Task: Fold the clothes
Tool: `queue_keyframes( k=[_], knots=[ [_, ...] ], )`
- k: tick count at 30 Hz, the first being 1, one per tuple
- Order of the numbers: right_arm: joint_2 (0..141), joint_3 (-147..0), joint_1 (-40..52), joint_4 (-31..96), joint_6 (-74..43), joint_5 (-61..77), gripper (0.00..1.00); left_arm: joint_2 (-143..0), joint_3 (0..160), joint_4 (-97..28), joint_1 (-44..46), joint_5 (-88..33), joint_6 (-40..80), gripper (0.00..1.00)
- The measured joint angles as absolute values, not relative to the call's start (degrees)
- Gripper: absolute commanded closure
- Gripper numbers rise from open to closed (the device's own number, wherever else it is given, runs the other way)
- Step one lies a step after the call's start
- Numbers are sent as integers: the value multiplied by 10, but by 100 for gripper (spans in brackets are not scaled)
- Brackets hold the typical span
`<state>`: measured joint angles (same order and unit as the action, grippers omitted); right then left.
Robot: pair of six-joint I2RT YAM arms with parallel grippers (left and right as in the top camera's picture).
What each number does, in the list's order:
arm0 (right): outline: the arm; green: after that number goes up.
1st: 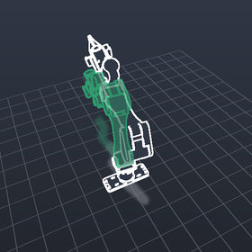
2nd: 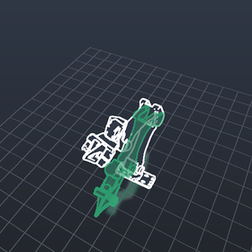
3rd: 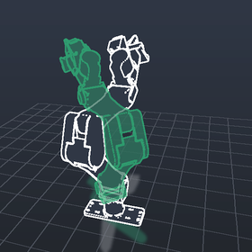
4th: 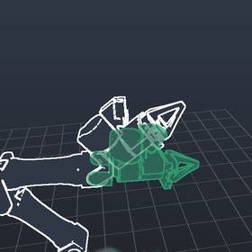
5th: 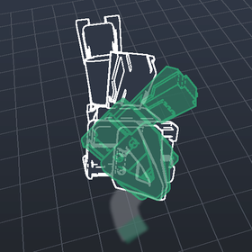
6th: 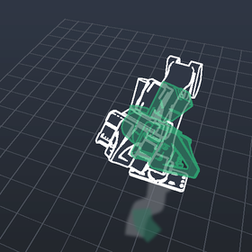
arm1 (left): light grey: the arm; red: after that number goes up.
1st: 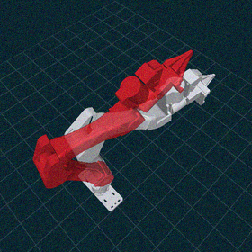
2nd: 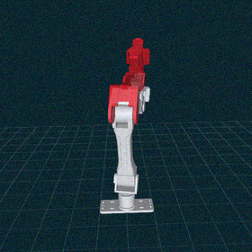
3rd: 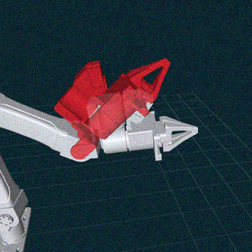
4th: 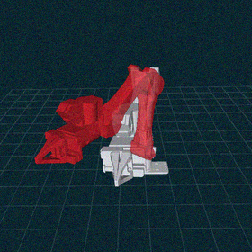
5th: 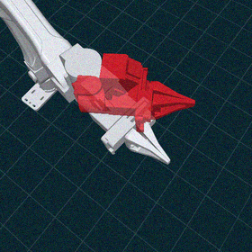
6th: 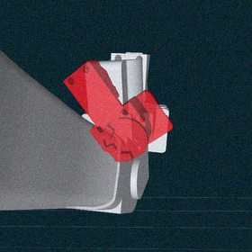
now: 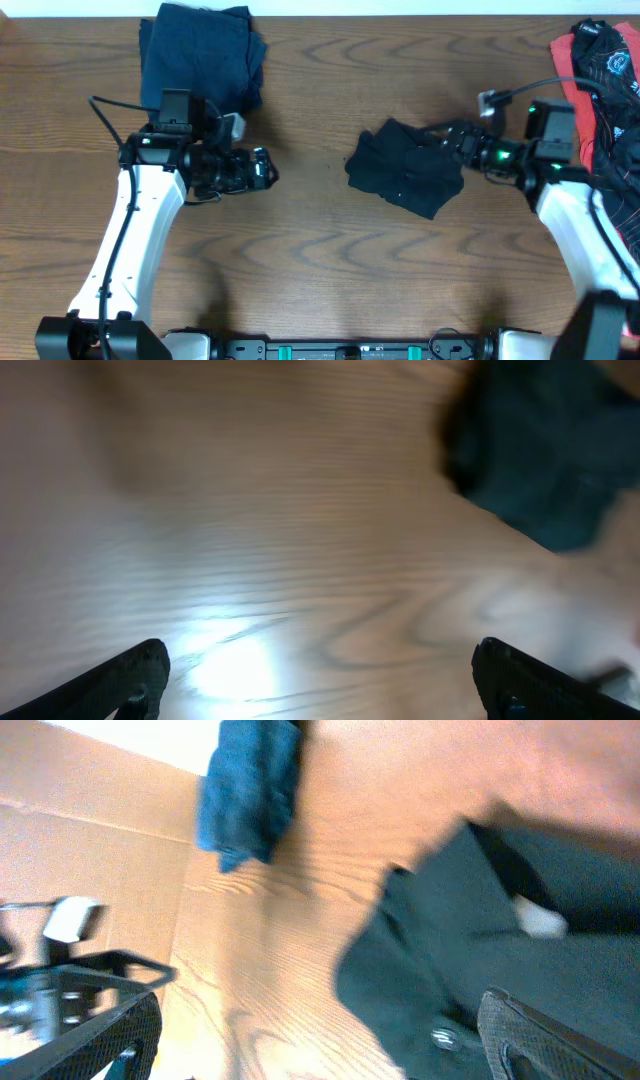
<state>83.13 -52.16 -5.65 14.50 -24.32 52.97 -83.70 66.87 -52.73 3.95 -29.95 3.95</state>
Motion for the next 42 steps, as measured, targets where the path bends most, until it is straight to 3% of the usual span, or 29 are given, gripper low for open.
queue_keyframes(
  k=[9,16,28,34,42],
  knots=[
    [714,-575,-57,297,-232,420,1,-837,610,-418,152,-364,60,2],
    [698,-576,-57,331,-229,362,1,-838,488,-146,262,-326,274,2],
    [698,-576,-57,352,-221,338,1,-843,436,-37,435,-79,643,2],
    [698,-576,-57,366,-220,334,1,-914,436,69,460,-37,776,2],
    [698,-577,-57,394,-219,319,1,-1011,435,218,460,-61,841,2]
  ],
)
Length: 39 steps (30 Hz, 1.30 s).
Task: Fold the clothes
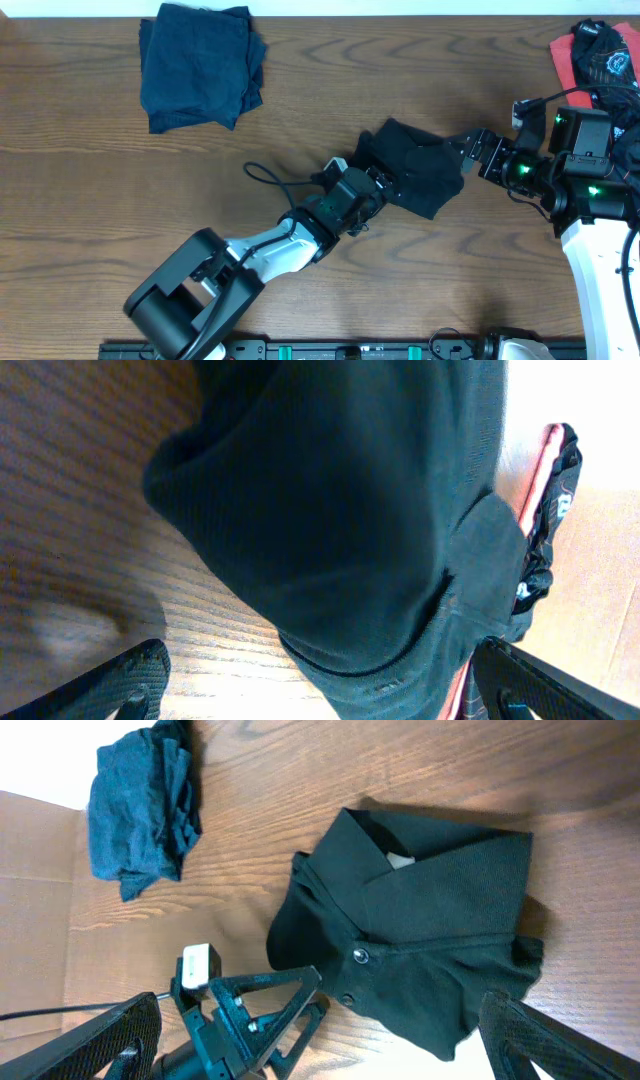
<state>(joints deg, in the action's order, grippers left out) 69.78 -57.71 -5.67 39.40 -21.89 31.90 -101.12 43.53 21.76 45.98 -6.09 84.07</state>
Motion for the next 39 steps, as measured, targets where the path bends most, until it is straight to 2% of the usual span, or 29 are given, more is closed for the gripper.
queue_keyframes(
  k=[12,22,30,39],
  knots=[
    [698,-577,-57,397,-219,308,1,-1022,435,226,460,-70,875,2],
    [698,-577,-57,405,-219,305,1,-1082,459,323,460,-74,883,2],
    [698,-577,-57,409,-219,303,1,-1101,475,335,460,-75,883,1],
    [698,-577,-57,421,-219,303,1,-1138,497,355,460,-75,887,27]
  ],
)
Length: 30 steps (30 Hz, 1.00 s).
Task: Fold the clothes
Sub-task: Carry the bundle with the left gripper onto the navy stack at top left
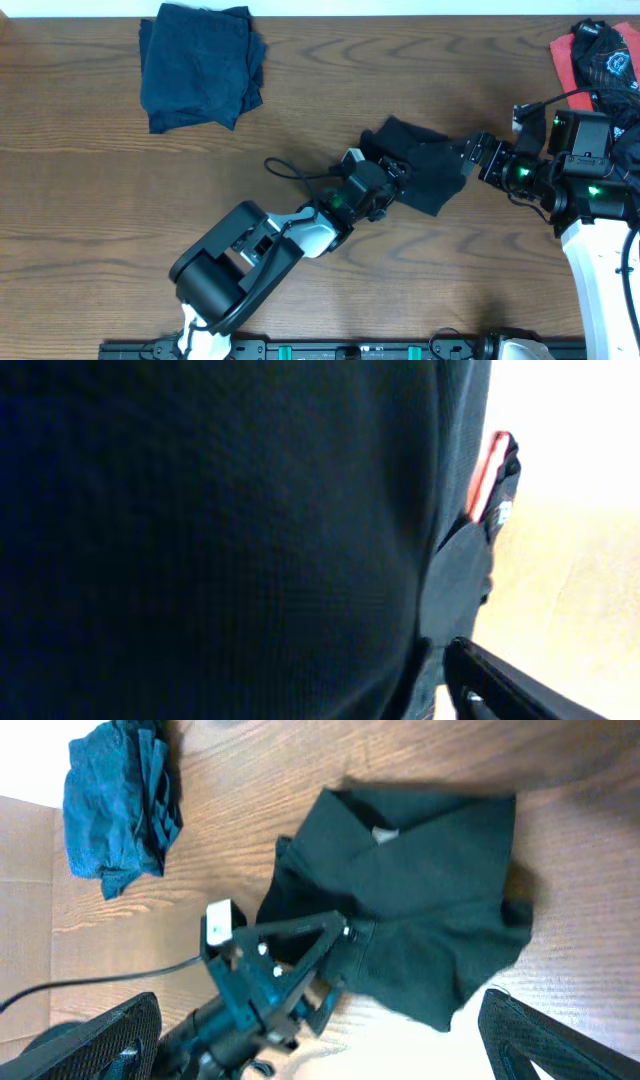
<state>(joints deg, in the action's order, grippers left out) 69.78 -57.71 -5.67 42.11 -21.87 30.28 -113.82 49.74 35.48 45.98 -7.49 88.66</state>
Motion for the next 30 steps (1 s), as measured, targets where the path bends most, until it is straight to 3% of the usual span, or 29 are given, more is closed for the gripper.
queue_keyframes(
  k=[5,10,11,18,30],
  knots=[
    [698,-577,-57,439,-216,302,1,-1172,526,360,460,-73,872,50],
    [698,-577,-57,455,-208,300,1,-1188,537,353,460,-65,812,89],
    [698,-577,-57,456,-206,300,1,-1188,537,353,458,-64,794,93],
    [698,-577,-57,480,-197,299,1,-1188,541,352,411,-83,666,94],
    [698,-577,-57,521,-187,286,1,-1200,583,338,221,-84,289,94]
  ],
)
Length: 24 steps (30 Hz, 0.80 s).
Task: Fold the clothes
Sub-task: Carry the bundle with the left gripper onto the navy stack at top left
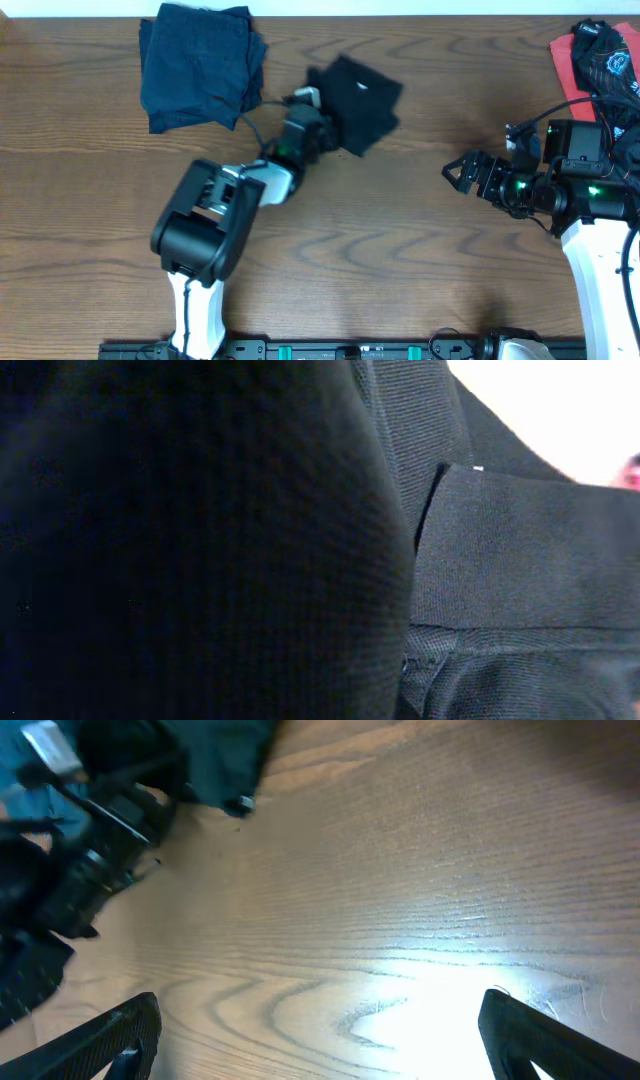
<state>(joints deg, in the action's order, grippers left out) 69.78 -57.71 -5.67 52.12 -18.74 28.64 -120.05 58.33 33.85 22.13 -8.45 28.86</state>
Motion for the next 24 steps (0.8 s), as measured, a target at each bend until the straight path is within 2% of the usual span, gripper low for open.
queue_keyframes(
  k=[11,24],
  knots=[
    [698,-577,-57,531,-186,271,1,-1221,658,313,142,-58,48,94],
    [698,-577,-57,547,-186,245,1,-1224,743,285,126,2,-50,94]
  ],
)
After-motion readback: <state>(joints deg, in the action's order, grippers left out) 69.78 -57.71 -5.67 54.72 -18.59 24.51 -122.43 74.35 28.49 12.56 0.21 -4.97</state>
